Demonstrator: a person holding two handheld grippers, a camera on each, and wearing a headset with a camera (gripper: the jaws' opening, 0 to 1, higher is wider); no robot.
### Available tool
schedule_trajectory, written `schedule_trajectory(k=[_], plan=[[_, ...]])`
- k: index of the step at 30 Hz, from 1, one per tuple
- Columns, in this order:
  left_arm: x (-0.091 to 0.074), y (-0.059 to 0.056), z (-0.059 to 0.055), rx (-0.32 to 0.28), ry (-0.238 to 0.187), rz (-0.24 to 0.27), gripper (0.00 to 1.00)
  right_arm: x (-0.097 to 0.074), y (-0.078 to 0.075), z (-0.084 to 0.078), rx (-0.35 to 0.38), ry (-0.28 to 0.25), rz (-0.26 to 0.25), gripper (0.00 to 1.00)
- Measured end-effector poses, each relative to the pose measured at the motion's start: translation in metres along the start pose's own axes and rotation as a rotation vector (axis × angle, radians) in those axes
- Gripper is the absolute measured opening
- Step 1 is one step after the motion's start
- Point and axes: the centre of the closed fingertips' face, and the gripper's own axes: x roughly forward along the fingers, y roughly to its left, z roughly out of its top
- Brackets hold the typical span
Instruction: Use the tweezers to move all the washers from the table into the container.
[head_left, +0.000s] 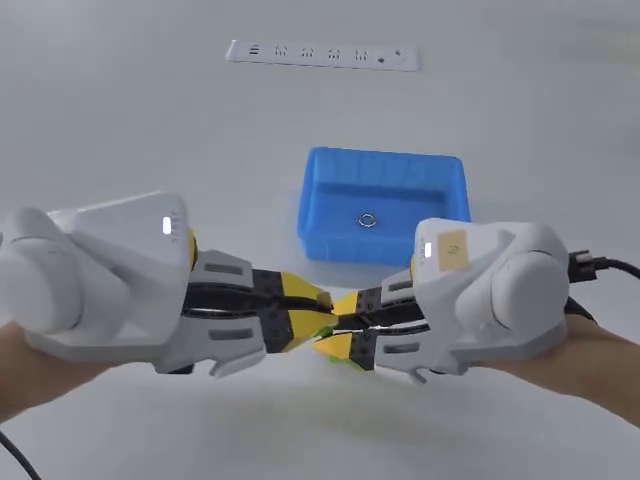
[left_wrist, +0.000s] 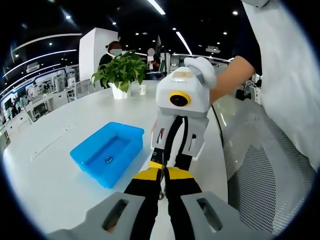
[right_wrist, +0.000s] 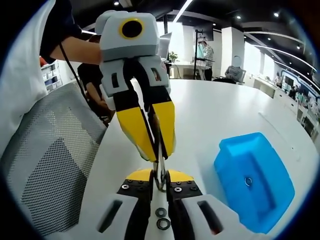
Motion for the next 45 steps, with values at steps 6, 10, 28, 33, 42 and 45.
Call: schedule_trajectory(k=[6, 10, 28, 33, 42, 45], plan=[[0.003, 0.000, 0.001, -0.004, 0.000, -0.008, 0.07, 0.002, 0.000, -0.005, -0.027, 0.030, -0.004, 0.11], [0.002, 0.000, 0.000, -0.004, 0.001, -0.010, 0.07, 0.001, 0.000, -0.005, -0.024, 0.031, 0.002, 0.10], [0.003, 0.003, -0.005, 0.004, 0.042, 0.017, 0.12, 0.002, -0.001, -0.003, 0.013, 0.000, -0.005, 0.10], [0.001, 0.005, 0.002, -0.013, 0.014, 0.025, 0.14, 0.002, -0.002, -0.003, 0.015, -0.002, -0.008, 0.10], [-0.006, 0.000, 0.002, -0.018, 0.010, 0.017, 0.14, 0.002, -0.004, 0.000, 0.015, -0.008, -0.018, 0.10], [-0.009, -0.001, 0.000, -0.030, 0.009, 0.015, 0.15, -0.001, -0.006, 0.001, 0.015, -0.007, -0.028, 0.10]])
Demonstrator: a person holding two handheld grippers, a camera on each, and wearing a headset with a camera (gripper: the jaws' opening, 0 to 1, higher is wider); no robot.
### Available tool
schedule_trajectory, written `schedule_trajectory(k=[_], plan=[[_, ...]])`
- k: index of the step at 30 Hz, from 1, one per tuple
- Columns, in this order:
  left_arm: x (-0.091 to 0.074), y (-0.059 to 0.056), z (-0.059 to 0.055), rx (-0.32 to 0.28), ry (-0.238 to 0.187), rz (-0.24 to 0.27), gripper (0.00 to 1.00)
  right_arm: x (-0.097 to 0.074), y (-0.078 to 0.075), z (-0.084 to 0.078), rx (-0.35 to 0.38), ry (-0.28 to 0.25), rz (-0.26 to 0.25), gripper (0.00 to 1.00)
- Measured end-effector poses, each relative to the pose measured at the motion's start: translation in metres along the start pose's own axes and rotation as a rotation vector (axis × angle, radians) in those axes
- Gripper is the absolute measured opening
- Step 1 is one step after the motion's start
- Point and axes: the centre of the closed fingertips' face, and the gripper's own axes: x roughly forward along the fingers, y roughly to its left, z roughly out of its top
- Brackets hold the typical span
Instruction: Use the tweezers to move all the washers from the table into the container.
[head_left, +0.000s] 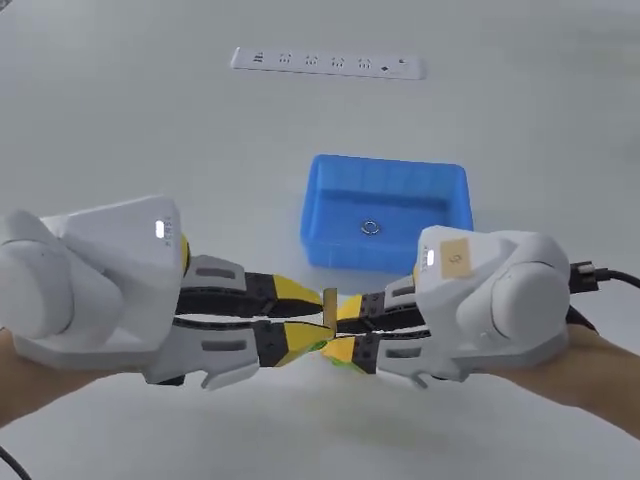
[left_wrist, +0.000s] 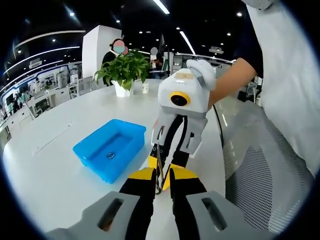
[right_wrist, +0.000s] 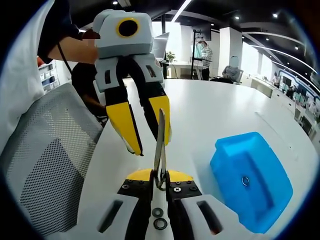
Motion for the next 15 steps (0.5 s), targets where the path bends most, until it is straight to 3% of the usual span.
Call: schedule_trajectory(k=[4, 15], plan=[[-0.005, 0.004, -0.004, 0.006, 0.015, 0.019, 0.15, -0.005, -0.005, 0.002, 0.015, -0.012, -0.019, 0.10], [-0.021, 0.014, 0.003, 0.019, -0.003, 0.079, 0.15, -0.016, -0.008, 0.005, 0.013, -0.010, -0.052, 0.10]])
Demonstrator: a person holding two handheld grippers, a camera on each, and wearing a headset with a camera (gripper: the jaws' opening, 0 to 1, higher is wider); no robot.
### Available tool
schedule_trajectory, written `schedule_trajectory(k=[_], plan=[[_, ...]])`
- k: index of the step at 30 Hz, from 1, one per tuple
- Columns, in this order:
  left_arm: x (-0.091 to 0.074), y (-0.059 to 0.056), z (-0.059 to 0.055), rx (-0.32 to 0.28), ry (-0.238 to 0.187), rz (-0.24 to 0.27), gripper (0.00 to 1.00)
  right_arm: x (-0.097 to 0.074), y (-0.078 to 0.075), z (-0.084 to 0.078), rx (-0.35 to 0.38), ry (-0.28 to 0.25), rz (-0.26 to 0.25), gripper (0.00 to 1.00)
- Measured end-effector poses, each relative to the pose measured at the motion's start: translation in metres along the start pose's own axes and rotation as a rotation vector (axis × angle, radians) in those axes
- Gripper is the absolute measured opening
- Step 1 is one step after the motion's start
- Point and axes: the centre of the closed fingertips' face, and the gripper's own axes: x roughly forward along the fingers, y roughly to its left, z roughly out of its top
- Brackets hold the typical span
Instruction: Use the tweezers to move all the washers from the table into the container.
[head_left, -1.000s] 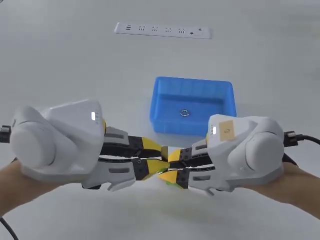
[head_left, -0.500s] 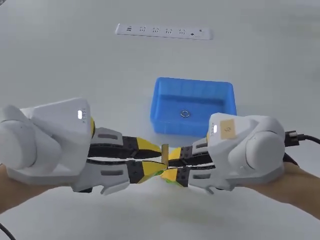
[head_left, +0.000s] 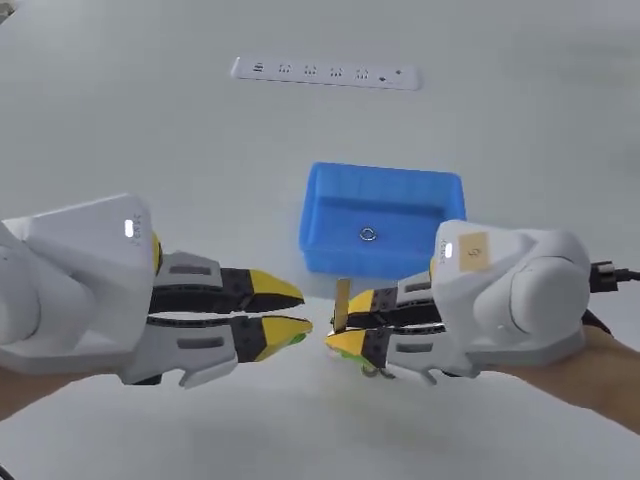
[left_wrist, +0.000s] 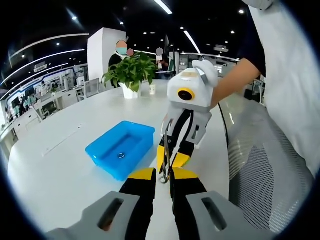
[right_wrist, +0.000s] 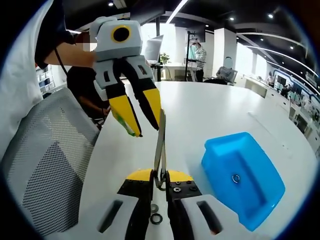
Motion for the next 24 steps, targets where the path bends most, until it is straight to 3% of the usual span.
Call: schedule_trajectory(k=[14, 24], plan=[[-0.017, 0.004, -0.004, -0.005, 0.008, 0.064, 0.15, -0.026, -0.007, 0.023, -0.042, -0.023, -0.049, 0.10], [-0.022, 0.005, -0.006, -0.025, -0.003, 0.085, 0.15, -0.047, -0.023, 0.047, -0.038, -0.048, -0.093, 0.10]])
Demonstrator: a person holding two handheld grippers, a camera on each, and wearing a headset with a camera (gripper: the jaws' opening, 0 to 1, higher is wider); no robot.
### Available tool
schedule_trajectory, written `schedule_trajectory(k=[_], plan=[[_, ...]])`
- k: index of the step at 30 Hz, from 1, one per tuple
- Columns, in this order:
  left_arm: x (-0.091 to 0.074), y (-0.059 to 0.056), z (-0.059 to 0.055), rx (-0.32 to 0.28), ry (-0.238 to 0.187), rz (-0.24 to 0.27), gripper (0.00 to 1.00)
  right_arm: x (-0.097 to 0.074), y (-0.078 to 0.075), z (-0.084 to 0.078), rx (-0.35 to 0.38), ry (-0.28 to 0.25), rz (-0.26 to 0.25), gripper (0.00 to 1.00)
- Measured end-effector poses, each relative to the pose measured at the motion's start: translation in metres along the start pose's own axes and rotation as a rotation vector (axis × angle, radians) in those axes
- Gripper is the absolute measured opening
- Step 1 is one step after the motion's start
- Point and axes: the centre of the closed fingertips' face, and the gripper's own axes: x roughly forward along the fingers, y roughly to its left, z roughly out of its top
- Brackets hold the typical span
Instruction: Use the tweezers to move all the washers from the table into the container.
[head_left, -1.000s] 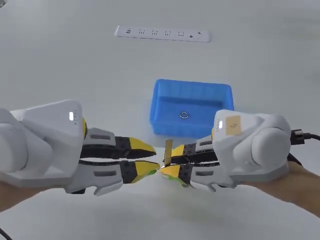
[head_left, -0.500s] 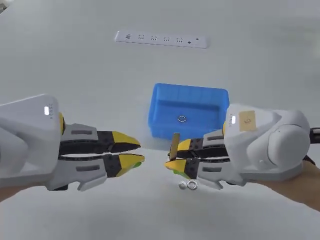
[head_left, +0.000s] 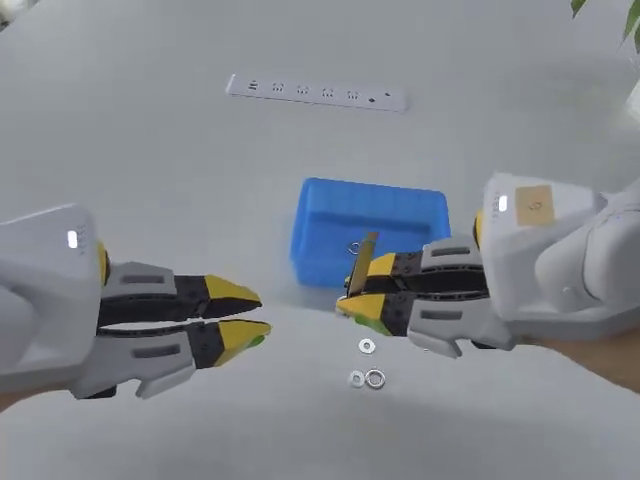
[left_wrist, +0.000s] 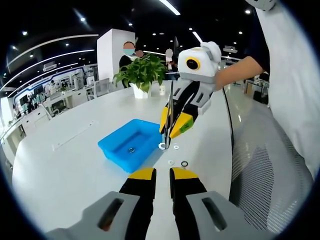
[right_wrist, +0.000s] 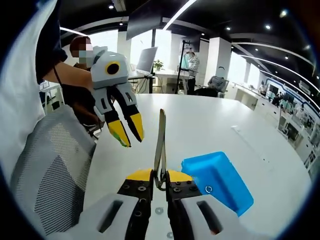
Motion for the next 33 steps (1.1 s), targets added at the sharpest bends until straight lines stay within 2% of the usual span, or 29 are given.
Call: schedule_trajectory(k=[8, 15, 19, 20, 23, 27, 30, 33], plan=[[-0.003, 0.002, -0.001, -0.015, -0.005, 0.023, 0.16, -0.011, -0.022, 0.015, 0.001, -0.014, -0.043, 0.10], [-0.004, -0.002, -0.004, -0.065, -0.011, 0.017, 0.26, -0.017, -0.042, 0.018, -0.003, -0.007, -0.081, 0.10], [-0.001, -0.004, -0.010, -0.111, 0.003, 0.006, 0.39, -0.016, -0.054, 0.013, -0.004, 0.001, -0.099, 0.10], [0.001, -0.002, -0.012, -0.111, 0.011, 0.015, 0.46, -0.016, -0.056, 0.012, -0.004, 0.003, -0.102, 0.10], [0.003, -0.001, -0.016, -0.126, 0.026, 0.026, 0.58, -0.014, -0.069, 0.006, -0.001, 0.014, -0.118, 0.10], [0.005, 0.001, -0.017, -0.144, 0.040, 0.036, 0.68, -0.011, -0.086, -0.004, 0.021, 0.025, -0.142, 0.10], [0.007, 0.004, -0.017, -0.165, 0.055, 0.051, 0.80, -0.008, -0.098, -0.010, 0.043, 0.026, -0.155, 0.10], [0.008, 0.004, -0.015, -0.174, 0.048, 0.054, 0.81, -0.003, -0.108, -0.014, 0.049, 0.029, -0.164, 0.10]])
